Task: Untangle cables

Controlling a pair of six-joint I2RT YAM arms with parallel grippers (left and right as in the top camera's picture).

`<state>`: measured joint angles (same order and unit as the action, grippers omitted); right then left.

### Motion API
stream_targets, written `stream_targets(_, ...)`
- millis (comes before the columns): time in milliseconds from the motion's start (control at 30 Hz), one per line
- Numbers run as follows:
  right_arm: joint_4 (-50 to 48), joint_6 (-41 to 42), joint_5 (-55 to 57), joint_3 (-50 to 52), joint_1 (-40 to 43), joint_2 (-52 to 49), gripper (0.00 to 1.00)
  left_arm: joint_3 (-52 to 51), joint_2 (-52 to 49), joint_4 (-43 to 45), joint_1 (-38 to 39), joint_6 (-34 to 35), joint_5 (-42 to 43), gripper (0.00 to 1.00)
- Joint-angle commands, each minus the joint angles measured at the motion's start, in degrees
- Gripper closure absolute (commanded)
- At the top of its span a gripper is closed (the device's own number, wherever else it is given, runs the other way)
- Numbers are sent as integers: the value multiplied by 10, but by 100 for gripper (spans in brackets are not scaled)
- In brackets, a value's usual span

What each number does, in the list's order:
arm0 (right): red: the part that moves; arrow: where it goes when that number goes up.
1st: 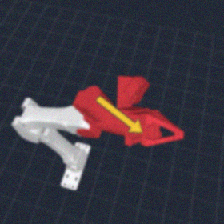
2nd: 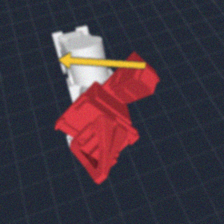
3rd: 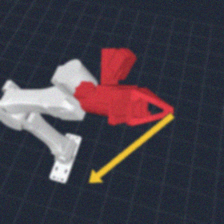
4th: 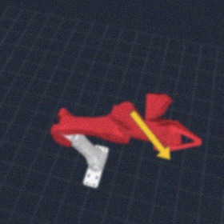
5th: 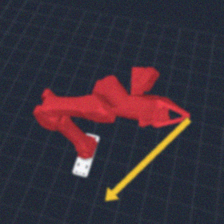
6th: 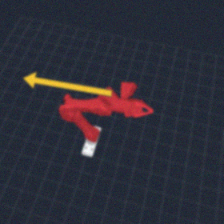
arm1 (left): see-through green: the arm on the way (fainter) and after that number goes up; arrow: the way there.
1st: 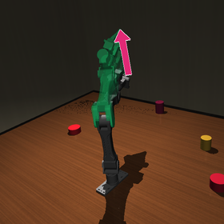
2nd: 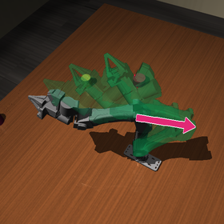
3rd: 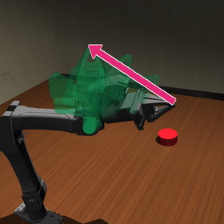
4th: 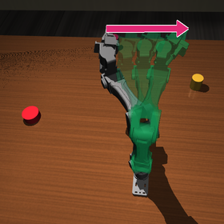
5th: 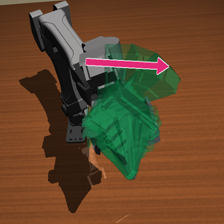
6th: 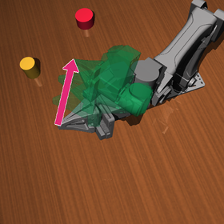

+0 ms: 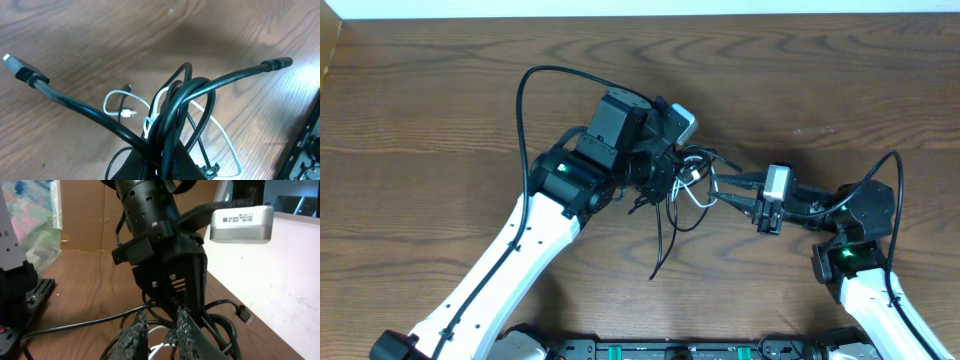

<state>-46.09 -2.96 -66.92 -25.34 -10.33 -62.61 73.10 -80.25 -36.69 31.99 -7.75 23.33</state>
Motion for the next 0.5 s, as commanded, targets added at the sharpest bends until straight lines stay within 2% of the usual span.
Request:
stream_targets(0, 10, 12, 44, -9, -1, 3, 83, 3, 7, 2, 0, 7, 15, 92)
stream_targets(133, 20, 7, 108, -9, 10, 3, 83, 3, 10, -20, 0, -2, 15, 92)
stream_targets(267, 28, 1, 113, -9, 24, 3, 85, 3, 10, -40, 0, -6, 0, 92)
stream_targets(467, 105, -32, 113, -9, 26, 3, 85, 3, 22, -40, 0, -12, 17, 92)
